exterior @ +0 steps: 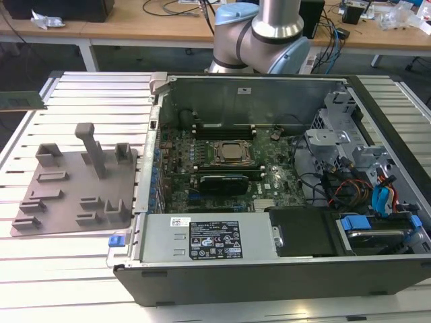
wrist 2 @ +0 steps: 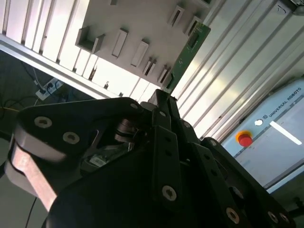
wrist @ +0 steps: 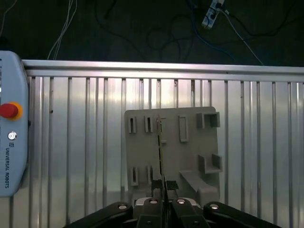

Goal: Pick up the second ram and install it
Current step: 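Pick up the second ram and move it above second insertion slot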

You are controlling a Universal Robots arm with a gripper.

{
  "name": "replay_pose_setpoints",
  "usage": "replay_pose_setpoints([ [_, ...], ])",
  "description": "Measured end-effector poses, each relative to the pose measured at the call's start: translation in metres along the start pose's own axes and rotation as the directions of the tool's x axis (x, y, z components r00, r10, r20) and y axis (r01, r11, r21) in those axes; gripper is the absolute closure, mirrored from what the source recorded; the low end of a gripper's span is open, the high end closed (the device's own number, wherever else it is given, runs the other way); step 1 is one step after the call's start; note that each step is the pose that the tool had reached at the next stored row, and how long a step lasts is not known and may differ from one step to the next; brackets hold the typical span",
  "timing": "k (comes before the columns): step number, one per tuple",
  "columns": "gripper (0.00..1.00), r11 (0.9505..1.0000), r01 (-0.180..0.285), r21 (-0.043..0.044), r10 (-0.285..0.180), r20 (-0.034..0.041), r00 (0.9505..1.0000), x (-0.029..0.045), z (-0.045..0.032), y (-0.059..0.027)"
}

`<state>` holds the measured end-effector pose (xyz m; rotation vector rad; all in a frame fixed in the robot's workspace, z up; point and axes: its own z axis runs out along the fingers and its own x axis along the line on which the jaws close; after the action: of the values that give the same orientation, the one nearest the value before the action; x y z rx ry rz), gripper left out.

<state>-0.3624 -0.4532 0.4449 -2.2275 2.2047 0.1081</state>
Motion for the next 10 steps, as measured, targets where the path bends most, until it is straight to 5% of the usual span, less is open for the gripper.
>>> replay_pose_setpoints([
  [10, 0.86, 0.9999, -0.001, -0.0101, 0.001, 0.0003, 1.0000, 0.0005, 0.0032, -0.0773],
])
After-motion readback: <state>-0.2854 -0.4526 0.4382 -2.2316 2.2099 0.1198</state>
